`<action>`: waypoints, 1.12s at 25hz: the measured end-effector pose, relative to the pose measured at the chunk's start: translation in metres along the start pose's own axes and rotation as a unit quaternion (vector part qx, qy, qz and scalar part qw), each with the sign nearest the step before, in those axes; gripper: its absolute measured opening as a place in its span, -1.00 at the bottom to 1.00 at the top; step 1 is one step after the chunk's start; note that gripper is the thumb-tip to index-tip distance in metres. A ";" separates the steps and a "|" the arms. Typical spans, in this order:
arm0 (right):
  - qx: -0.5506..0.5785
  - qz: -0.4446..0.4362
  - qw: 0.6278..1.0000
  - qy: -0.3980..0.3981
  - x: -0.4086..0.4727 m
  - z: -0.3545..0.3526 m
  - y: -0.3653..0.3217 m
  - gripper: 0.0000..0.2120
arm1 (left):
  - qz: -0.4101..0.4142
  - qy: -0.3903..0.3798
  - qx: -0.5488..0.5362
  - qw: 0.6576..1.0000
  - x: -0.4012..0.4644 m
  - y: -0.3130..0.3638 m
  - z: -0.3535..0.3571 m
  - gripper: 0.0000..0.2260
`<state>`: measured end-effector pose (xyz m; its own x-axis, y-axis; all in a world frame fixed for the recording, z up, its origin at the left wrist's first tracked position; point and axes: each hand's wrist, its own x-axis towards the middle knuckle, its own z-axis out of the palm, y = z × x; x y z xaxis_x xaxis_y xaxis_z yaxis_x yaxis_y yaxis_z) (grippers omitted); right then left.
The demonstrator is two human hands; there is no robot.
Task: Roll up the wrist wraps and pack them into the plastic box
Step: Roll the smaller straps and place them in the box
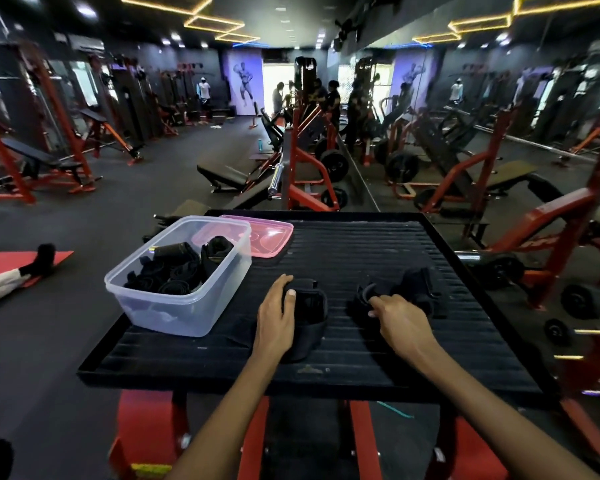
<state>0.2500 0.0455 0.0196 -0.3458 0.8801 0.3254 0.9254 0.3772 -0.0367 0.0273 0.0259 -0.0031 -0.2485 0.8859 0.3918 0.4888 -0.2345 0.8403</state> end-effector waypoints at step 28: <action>0.135 -0.038 0.990 -0.014 -0.003 -0.007 -0.103 -0.53 | -0.073 -0.298 0.114 0.945 0.004 -0.008 -0.090 -0.77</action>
<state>0.1570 0.0016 0.0294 -0.4200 0.8525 0.3112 0.8230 0.5023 -0.2652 -0.0526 -0.0050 0.0257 0.1550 0.9861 -0.0598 0.6701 -0.0605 0.7398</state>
